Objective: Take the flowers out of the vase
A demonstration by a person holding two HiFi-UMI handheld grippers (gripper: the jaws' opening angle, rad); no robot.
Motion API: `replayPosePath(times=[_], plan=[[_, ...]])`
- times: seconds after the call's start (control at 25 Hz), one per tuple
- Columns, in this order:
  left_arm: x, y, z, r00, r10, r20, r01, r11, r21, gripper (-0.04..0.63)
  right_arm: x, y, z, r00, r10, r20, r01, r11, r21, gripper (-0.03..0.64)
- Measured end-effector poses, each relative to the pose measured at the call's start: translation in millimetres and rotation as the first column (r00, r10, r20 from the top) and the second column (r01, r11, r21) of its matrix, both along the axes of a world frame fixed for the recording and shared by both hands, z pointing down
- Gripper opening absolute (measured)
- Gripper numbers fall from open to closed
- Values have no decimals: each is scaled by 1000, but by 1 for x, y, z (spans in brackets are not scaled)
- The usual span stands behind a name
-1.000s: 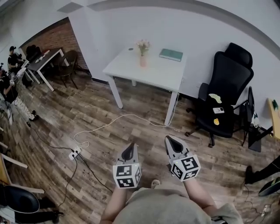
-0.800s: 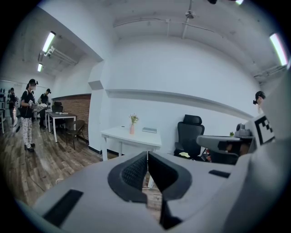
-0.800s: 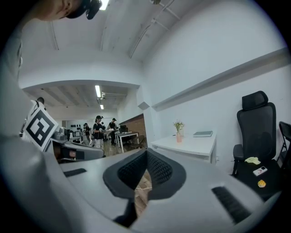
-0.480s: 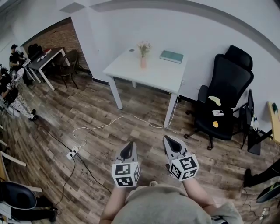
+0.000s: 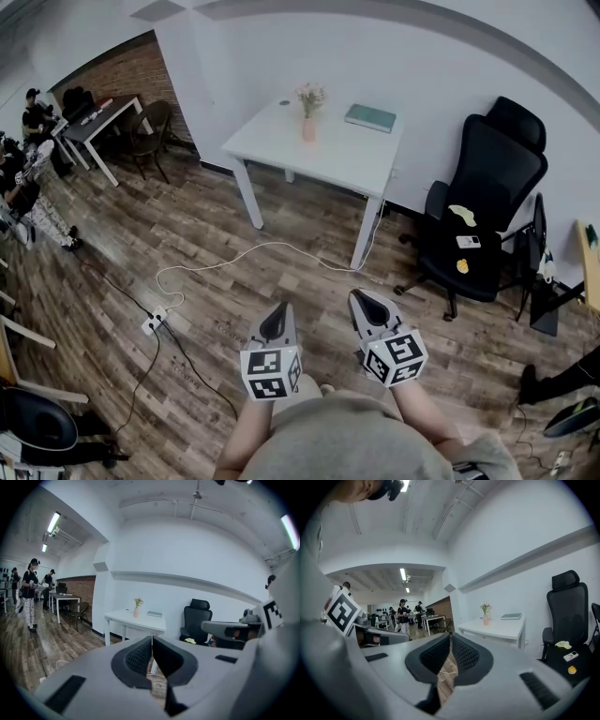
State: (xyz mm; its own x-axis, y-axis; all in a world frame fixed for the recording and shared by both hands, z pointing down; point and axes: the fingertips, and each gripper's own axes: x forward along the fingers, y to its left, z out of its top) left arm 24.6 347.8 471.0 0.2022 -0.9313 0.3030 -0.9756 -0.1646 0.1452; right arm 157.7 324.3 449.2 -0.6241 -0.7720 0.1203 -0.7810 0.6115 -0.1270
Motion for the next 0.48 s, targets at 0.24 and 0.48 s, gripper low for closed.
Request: replayPosePath(times=[0.24, 0.48], plan=[[-1, -5, 1, 1000, -11, -3, 11, 1000, -7, 9, 1, -10, 2, 1000, 0, 2, 0, 1000, -13, 34], [-3, -27, 2, 1000, -9, -2, 9, 1000, -6, 9, 2, -31, 4, 1000, 5, 3, -5, 1000, -18, 57]])
